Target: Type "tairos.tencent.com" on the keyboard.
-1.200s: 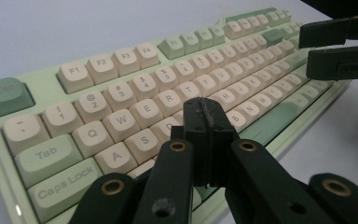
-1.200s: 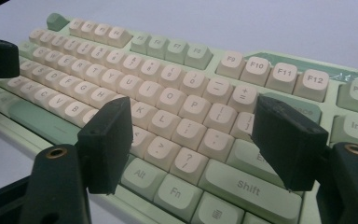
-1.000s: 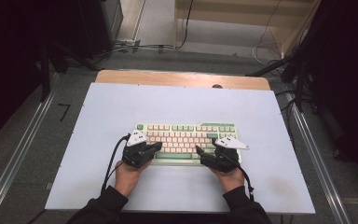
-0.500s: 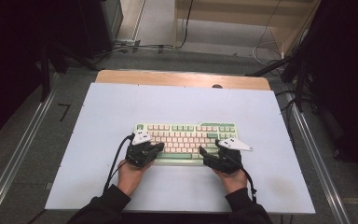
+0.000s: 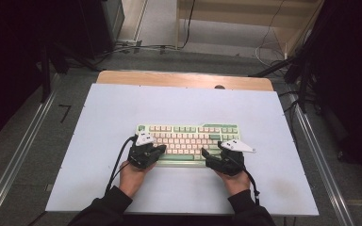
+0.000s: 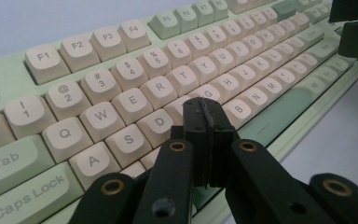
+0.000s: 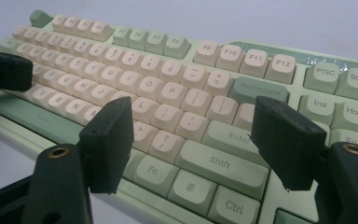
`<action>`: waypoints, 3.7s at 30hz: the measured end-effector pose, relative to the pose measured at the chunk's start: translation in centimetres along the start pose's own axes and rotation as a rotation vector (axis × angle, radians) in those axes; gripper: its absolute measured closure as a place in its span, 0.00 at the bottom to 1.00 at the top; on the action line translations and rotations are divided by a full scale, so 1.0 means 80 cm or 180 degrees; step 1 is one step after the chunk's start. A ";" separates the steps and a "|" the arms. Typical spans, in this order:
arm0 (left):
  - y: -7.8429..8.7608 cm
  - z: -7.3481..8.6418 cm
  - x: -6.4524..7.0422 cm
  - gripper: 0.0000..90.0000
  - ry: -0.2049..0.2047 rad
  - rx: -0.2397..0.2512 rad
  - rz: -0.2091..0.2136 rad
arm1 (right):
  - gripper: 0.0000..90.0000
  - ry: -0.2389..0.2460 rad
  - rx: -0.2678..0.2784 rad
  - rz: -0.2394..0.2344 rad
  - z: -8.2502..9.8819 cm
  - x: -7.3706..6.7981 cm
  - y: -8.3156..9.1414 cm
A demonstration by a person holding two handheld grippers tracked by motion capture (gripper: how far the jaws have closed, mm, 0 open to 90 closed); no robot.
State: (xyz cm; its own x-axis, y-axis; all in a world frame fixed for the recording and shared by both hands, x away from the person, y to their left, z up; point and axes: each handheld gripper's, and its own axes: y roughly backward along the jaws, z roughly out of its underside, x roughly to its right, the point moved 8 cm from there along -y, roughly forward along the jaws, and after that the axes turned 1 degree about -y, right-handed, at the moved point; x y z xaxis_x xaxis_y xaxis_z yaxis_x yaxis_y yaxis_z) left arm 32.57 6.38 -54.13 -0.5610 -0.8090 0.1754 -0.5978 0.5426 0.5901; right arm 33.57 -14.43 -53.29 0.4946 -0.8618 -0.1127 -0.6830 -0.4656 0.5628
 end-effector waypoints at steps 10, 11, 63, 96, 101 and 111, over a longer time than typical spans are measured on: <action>-0.003 0.003 -0.001 1.00 -0.0008 -0.0073 -0.0026 | 0.32 0.0009 -0.0003 0.0004 0.000 0.000 0.000; -0.003 0.002 -0.001 1.00 0.0001 -0.0069 -0.0021 | 0.31 0.0008 -0.0002 0.0005 0.000 0.000 -0.001; 0.053 0.000 -0.036 0.33 0.0265 0.0628 -0.0607 | 0.97 0.0240 0.0010 -0.0134 -0.015 -0.013 -0.024; 0.090 0.027 -0.053 0.33 0.0420 0.0629 -0.0821 | 0.97 0.0354 -0.0225 -0.0175 -0.026 -0.033 -0.065; 0.090 0.028 -0.053 0.33 0.0415 0.0621 -0.0820 | 0.97 0.0362 -0.0234 -0.0174 -0.026 -0.034 -0.066; 0.090 0.028 -0.054 0.33 0.0421 0.0621 -0.0819 | 0.97 0.0342 -0.0259 -0.0208 -0.027 -0.036 -0.065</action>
State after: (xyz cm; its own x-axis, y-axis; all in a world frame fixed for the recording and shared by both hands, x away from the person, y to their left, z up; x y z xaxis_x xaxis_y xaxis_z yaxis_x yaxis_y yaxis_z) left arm 29.41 14.26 -52.42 -0.3063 -0.9403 0.1487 -0.8153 0.3397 0.4688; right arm 36.87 -9.10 -54.16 0.5943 -0.8016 -0.0654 -0.6038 -0.4984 0.6221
